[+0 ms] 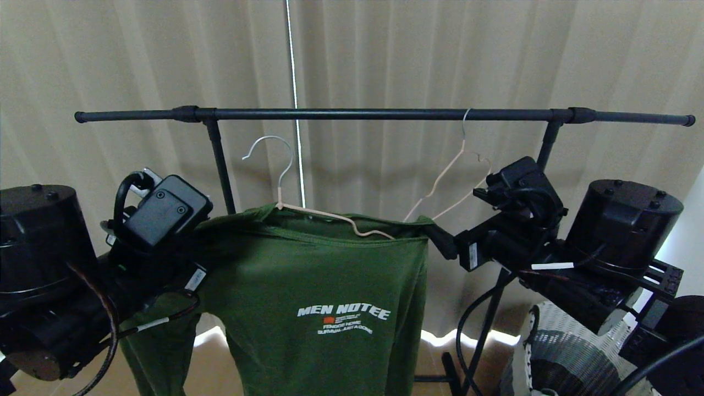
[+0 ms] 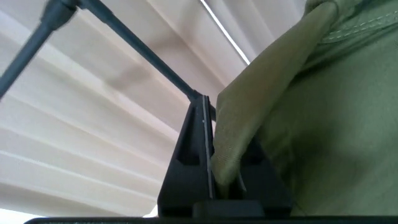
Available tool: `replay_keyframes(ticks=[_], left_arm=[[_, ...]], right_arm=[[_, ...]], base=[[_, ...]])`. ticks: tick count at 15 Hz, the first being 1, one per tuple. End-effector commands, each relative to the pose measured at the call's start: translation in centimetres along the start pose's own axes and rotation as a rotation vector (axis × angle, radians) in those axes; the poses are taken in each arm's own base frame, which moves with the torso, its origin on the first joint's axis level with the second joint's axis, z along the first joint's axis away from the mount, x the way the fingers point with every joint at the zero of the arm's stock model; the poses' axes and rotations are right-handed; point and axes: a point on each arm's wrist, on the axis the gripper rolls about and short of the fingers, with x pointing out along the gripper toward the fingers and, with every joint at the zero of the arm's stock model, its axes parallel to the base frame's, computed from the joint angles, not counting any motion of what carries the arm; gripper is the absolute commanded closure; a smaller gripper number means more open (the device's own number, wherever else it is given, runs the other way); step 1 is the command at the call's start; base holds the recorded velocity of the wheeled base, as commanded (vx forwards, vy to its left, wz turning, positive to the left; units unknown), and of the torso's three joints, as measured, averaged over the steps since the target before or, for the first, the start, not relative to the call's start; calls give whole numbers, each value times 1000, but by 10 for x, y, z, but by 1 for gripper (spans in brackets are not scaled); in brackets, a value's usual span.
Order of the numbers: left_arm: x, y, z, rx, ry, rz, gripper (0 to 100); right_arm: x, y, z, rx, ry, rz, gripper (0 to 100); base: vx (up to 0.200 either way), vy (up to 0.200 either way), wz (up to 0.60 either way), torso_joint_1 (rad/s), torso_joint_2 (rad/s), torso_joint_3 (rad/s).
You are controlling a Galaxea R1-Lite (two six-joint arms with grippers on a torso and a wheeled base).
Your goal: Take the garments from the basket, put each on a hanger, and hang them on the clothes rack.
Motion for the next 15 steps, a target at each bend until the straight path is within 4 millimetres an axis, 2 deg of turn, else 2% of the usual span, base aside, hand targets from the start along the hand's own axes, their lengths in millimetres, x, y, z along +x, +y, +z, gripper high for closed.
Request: replay_keyframes(ticks=[1, 6, 11, 15], left_arm=[[2, -3, -3, 7, 14, -11, 100], [7, -5, -2, 16, 22, -14, 100], [6, -6, -4, 19, 37, -5, 100], [7, -4, 0, 14, 26, 5, 100]], right_arm=[[-2, 1, 3, 2, -15, 11, 0], [-12, 13, 1, 0, -31, 150, 0], [-15, 16, 5, 9, -66, 254, 0], [-14, 22, 7, 45, -98, 273, 0]], base=[[0, 0, 0, 0, 0, 0], [0, 0, 0, 0, 0, 0], [0, 0, 0, 0, 0, 0], [0, 0, 0, 0, 0, 0]])
